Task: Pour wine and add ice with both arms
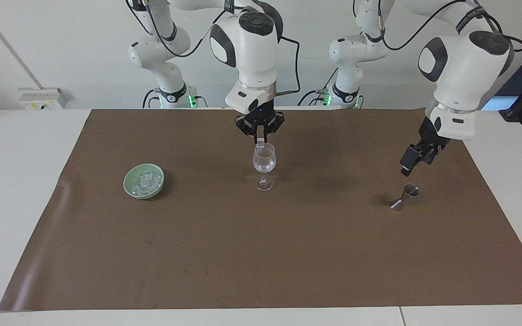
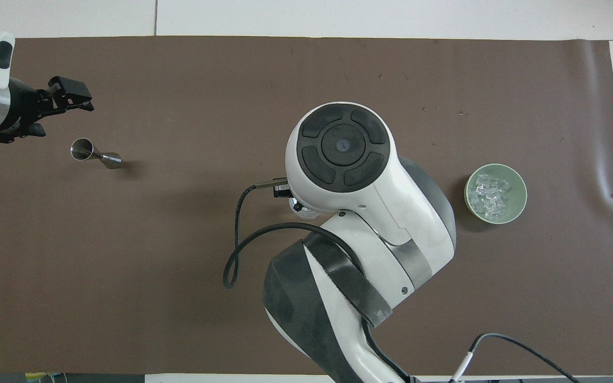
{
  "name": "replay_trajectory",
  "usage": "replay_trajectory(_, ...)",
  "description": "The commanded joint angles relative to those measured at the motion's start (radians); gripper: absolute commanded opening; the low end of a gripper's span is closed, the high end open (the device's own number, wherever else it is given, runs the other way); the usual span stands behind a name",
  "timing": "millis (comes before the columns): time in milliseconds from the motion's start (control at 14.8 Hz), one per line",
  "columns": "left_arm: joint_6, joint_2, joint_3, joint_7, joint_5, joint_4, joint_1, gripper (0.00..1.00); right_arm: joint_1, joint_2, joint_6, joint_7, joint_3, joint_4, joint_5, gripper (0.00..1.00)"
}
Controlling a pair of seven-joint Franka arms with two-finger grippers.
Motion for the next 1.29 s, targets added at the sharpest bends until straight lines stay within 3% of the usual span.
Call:
replay_trajectory(0, -0.138, -0.017, 0.137, 0.149, 0.014, 0.081, -0.114, 1.0, 0.017, -0.011, 0.044, 0.05, 0.001, -0.052, 0.002, 0.1)
replay_trajectory(339, -0.482, 0.007, 0.145, 0.415, 0.0, 0.252, -0.092, 1.0, 0.02, -0.026, 0.111, 0.054, 0.003, -0.117, 0.004, 0.11)
replay_trajectory(474, -0.559, 0.004, 0.135, 0.47, -0.004, 0.27, -0.067, 1.0, 0.02, -0.038, 0.154, 0.055, 0.003, -0.155, 0.004, 0.11)
replay_trajectory(745, -0.561, -0.043, 0.135, 0.465, -0.053, 0.211, -0.047, 1.0, 0.018, -0.048, 0.183, 0.055, 0.003, -0.187, 0.005, 0.12)
replay_trajectory(1016, -0.529, -0.069, 0.135, 0.461, -0.053, 0.155, -0.052, 1.0, 0.018, -0.048, 0.176, 0.055, 0.003, -0.187, 0.005, 0.34)
replay_trajectory(1219, -0.527, -0.069, 0.138, 0.47, -0.047, 0.154, -0.061, 1.0, 0.015, -0.038, 0.105, 0.055, 0.001, -0.131, 0.005, 0.38)
